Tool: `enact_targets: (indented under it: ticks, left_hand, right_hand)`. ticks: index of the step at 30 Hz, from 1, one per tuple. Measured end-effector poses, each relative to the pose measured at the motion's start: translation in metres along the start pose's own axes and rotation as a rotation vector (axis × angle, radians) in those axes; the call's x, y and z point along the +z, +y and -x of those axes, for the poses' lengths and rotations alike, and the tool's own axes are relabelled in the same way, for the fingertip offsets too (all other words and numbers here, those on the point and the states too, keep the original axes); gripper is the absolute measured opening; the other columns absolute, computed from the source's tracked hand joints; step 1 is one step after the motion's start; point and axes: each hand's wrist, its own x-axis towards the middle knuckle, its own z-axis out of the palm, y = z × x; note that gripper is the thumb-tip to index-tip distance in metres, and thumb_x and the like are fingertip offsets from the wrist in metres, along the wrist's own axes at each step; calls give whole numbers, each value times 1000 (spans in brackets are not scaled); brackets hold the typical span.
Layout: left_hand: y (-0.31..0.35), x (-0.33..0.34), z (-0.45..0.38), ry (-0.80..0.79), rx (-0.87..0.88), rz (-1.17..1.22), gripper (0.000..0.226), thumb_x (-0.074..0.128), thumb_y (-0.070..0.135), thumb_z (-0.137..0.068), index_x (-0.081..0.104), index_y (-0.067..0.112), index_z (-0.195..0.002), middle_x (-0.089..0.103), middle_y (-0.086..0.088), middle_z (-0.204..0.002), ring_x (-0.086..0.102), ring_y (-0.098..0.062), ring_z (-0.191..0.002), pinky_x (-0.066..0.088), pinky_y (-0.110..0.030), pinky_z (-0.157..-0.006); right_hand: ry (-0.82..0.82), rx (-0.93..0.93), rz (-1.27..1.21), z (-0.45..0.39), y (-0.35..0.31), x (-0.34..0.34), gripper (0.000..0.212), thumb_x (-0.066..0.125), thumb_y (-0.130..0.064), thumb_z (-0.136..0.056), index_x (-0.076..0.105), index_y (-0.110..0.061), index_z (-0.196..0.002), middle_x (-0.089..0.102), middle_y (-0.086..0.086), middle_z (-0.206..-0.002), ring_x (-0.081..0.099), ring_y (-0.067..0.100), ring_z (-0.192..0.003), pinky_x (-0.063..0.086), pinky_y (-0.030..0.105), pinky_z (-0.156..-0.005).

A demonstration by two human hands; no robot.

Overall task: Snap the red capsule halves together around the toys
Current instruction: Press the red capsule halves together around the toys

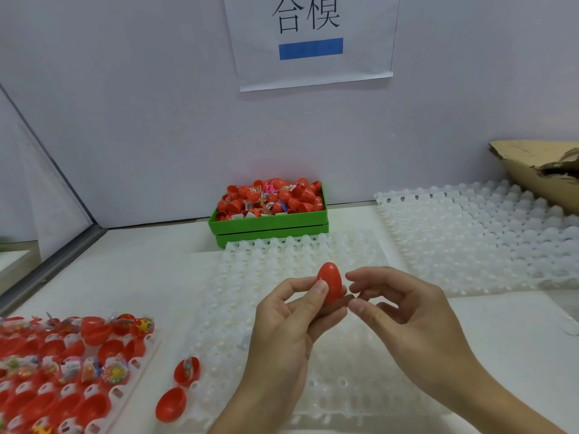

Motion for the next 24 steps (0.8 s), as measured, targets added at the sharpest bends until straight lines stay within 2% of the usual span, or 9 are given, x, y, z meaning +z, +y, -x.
enact_targets:
  ticks: [3,5,9,11,13,15,17,21,24]
  left_hand:
    - [-1,1,0,-48,-29,12,41,66,26,-81,60,-9,-103,74,-24,-99,73,-33,-95,59,-25,-74]
    - [-2,1,1,-44,-44,-9,44,70,33,-78,63,-6,-98,74,-24,-99,73,-33,-97,59,-26,-74]
    - [-5,0,1,-53,-49,-124,39,70,42,-74,69,4,-83,75,-22,-91,74,-30,-89,59,-27,-70]
    - [-5,-1,1,-58,-45,-174,40,70,44,-76,72,5,-87,75,-21,-91,74,-31,-89,59,-27,-69]
    - [-4,-1,2,-70,-16,-243,38,74,44,-79,73,11,-98,76,-16,-93,74,-29,-91,58,-26,-69]
    - [-3,-1,2,-72,44,-315,42,79,37,-78,67,22,-115,77,-6,-102,74,-22,-95,59,-26,-72]
    - [-4,-3,2,-58,117,-355,50,80,28,-75,65,27,-122,76,2,-108,73,-17,-98,60,-26,-75]
    - [-5,-3,3,-37,190,-384,45,77,23,-69,71,25,-114,77,5,-104,73,-13,-98,58,-23,-82]
    - [-7,-4,4,-25,222,-406,42,78,23,-68,72,27,-109,77,8,-98,73,-9,-95,56,-15,-79]
  right_hand:
    - [-10,-66,55,1,-1,1,34,82,-13,-76,74,-37,-98,72,-4,-95,65,18,-87,54,28,-66]
    - [8,-112,128,2,-1,1,33,85,-19,-74,73,-37,-99,70,-7,-96,63,18,-86,50,23,-63]
    - [64,-177,128,1,2,2,34,80,0,-74,77,-26,-95,71,-8,-92,67,18,-81,52,28,-63]
    - [65,-191,119,1,2,2,36,77,6,-75,77,-24,-95,72,-8,-91,68,17,-81,53,28,-64]
    - [71,-189,124,1,3,1,35,76,5,-77,77,-24,-96,73,-8,-92,69,16,-83,53,24,-65]
    - [83,-151,65,0,1,1,28,75,-4,-79,78,-26,-96,74,-6,-93,69,16,-85,52,19,-66]
    - [82,-110,-16,1,-1,2,21,73,-16,-77,78,-27,-94,75,-3,-92,69,15,-83,52,15,-66]
    - [74,-86,-68,1,1,4,27,74,-1,-79,79,-25,-91,76,-2,-89,70,13,-78,52,15,-64]
    - [71,-78,-29,2,4,4,29,74,0,-80,79,-26,-93,76,-2,-89,70,14,-78,52,15,-63]
